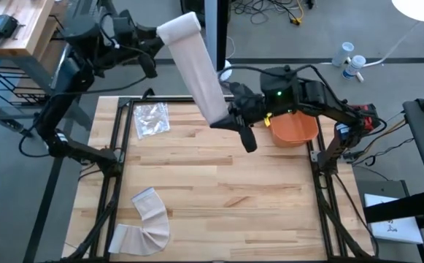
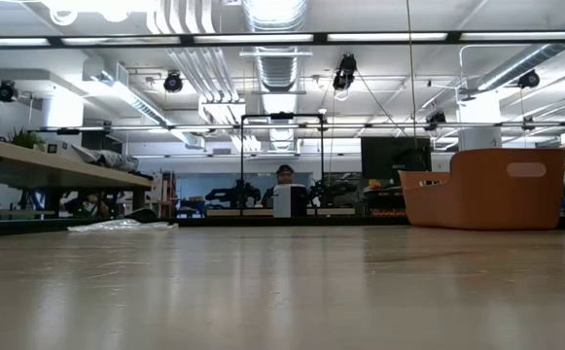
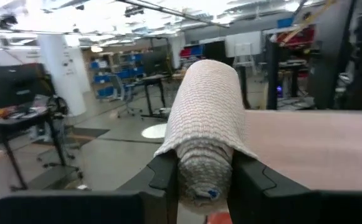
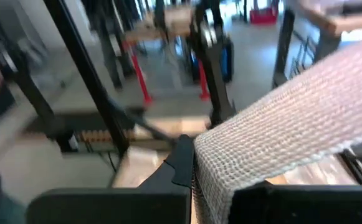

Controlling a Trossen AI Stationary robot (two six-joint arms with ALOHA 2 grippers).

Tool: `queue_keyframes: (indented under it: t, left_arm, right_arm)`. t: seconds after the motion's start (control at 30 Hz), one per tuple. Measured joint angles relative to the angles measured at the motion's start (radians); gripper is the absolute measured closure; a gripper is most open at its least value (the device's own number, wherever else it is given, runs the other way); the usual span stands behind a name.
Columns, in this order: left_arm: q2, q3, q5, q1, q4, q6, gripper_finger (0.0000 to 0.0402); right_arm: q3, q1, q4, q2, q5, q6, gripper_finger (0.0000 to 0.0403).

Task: Roll bandage
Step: Roll the center brown bandage

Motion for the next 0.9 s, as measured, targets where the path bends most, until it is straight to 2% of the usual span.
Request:
queue_keyframes:
  t: [0.27, 0.37, 0.57, 0.9]
  left_arm:
    - [0.022, -0.136, 0.028, -0.037, 0.044, 0.036, 0.0319]
    - [0.026, -0.204, 0.038, -0.038, 0.101, 0.015, 0.0319]
    - [0.029, -0.341, 0.026, -0.107, 0.194, 0.013, 0.0319]
    - [0.030, -0.493, -0.053, -0.292, 0.210, 0.102, 0.0319]
  right_arm:
    - [-0.001, -0.019, 0.302, -0.007, -0.006, 0.179, 0.0401]
    - [-0.001, -0.028, 0.355, -0.015, -0.004, 0.210, 0.0401]
    - [-0.002, -0.085, 0.334, -0.015, 0.017, 0.278, 0.0401]
    - [-0.002, -0.232, 0.210, -0.014, 0.036, 0.331, 0.0401]
